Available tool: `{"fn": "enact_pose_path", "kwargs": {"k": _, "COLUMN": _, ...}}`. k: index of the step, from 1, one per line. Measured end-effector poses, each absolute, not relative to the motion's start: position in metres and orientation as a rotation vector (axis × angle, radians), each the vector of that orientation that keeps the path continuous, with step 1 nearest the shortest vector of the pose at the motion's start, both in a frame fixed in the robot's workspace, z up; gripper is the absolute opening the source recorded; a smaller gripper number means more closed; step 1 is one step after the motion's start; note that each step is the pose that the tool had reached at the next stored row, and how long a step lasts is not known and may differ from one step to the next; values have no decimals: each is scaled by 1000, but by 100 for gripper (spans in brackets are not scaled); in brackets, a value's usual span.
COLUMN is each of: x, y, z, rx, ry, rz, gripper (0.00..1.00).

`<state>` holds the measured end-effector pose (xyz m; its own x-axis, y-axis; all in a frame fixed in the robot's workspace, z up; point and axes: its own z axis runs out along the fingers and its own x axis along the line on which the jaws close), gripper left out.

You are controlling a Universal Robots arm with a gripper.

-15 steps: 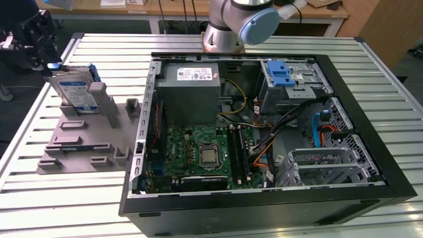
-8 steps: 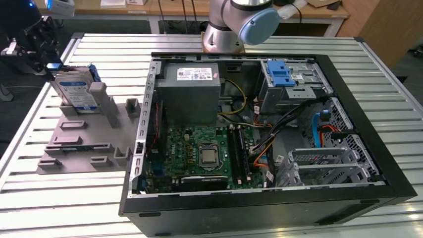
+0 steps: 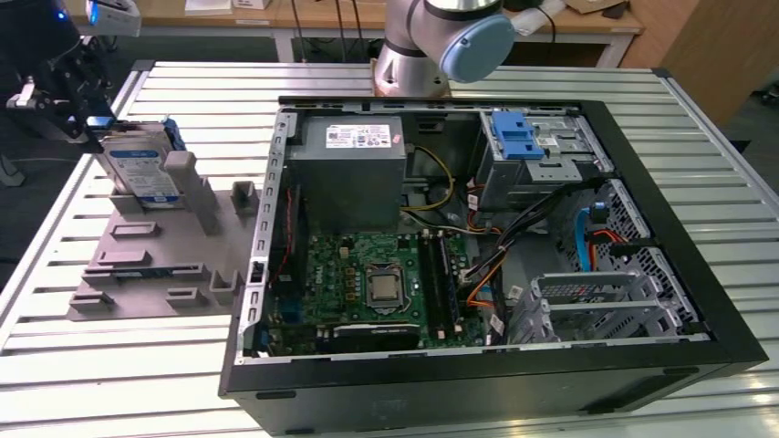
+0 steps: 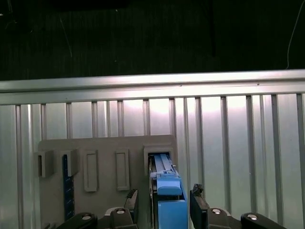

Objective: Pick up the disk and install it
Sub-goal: 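Pick up the disk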

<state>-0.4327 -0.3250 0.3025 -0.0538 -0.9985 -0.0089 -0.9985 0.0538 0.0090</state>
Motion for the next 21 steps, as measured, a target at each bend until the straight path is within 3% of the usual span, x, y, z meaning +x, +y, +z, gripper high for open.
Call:
{"fn": "enact_pose_path", "kwargs": {"k": 2, "x": -433, "y": -325, "z": 302, "rx": -2160, "ry": 2280, "rz": 20, "gripper": 53}}
{"fn": "enact_pose_path", "kwargs": {"k": 3, "x": -433, "y": -325, "z": 302, "rx": -2161, "ry": 2280, "rz": 20, "gripper": 46}}
{"fn": "enact_pose_path", "kwargs": {"k": 21, "x": -433, "y": -325, "z": 292, "rx": -2161, "ry": 2280, "rz": 20, "gripper": 46}}
